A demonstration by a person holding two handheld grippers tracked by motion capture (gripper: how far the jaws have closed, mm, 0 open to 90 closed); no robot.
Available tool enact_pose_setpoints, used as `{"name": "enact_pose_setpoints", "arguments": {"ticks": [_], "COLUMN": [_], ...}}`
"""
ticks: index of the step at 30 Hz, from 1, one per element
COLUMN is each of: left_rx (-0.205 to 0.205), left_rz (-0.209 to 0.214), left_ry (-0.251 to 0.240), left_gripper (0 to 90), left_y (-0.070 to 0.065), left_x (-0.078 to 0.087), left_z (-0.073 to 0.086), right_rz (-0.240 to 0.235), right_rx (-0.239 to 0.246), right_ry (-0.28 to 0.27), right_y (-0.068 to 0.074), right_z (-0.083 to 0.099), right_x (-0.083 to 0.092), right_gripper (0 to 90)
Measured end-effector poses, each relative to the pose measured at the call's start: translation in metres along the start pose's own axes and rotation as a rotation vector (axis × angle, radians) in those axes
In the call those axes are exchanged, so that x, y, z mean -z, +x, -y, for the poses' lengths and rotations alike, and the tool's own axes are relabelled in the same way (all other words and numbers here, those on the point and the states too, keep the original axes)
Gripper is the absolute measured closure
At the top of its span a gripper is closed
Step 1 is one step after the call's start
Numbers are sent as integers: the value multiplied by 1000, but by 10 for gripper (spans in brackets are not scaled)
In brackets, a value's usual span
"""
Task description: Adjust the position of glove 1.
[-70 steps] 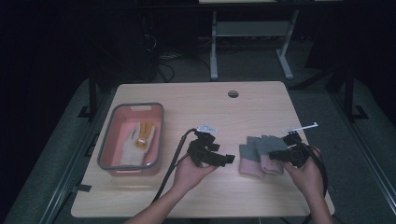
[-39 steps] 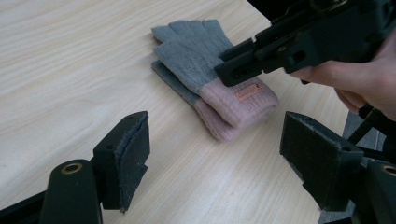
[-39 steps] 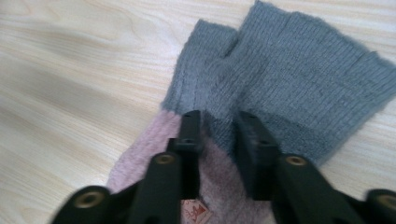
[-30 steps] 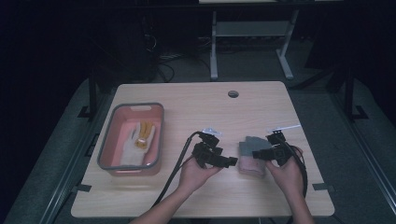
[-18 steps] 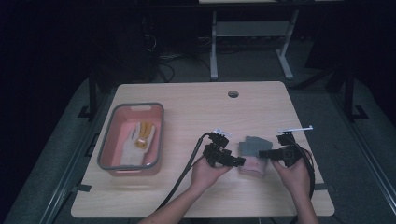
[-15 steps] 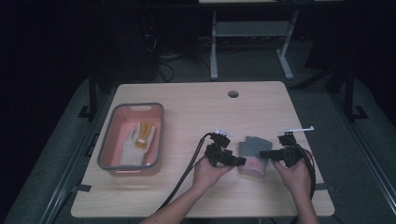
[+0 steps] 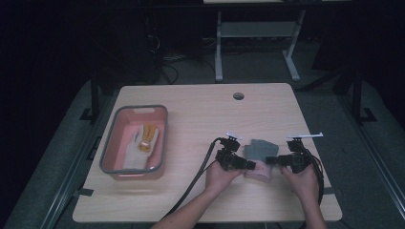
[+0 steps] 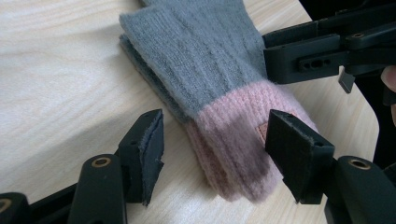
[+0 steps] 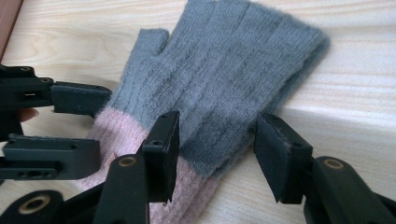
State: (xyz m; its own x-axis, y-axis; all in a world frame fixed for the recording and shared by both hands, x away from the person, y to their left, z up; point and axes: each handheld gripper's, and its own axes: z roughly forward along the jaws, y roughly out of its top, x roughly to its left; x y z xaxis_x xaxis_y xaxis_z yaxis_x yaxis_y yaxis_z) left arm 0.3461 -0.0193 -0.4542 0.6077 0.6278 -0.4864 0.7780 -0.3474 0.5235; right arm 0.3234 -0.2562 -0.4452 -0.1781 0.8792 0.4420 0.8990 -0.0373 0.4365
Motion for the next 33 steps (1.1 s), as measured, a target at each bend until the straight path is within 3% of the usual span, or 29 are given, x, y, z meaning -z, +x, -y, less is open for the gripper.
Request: {"name": "enact_pose_setpoints", "arguments": {"ticks": [14,22,33], "left_rx": [4,29,51], "left_rz": [-16,4,38], "left_ry": [22,18,19], "left_gripper": [395,470,522], "left_y": [-1,-2,0], "left_x": [-7,-10,-11], "left_z": [2,3,2], "right_rz": [-49,-73,-194], "right_rx": [-53,-80,-168], "right_ry": [3,-9,3], "right_y": [-11,-13,-23], "right_z": [5,7,9], "right_x": [-8,-10,-14], "right_gripper": [474,518,624]}}
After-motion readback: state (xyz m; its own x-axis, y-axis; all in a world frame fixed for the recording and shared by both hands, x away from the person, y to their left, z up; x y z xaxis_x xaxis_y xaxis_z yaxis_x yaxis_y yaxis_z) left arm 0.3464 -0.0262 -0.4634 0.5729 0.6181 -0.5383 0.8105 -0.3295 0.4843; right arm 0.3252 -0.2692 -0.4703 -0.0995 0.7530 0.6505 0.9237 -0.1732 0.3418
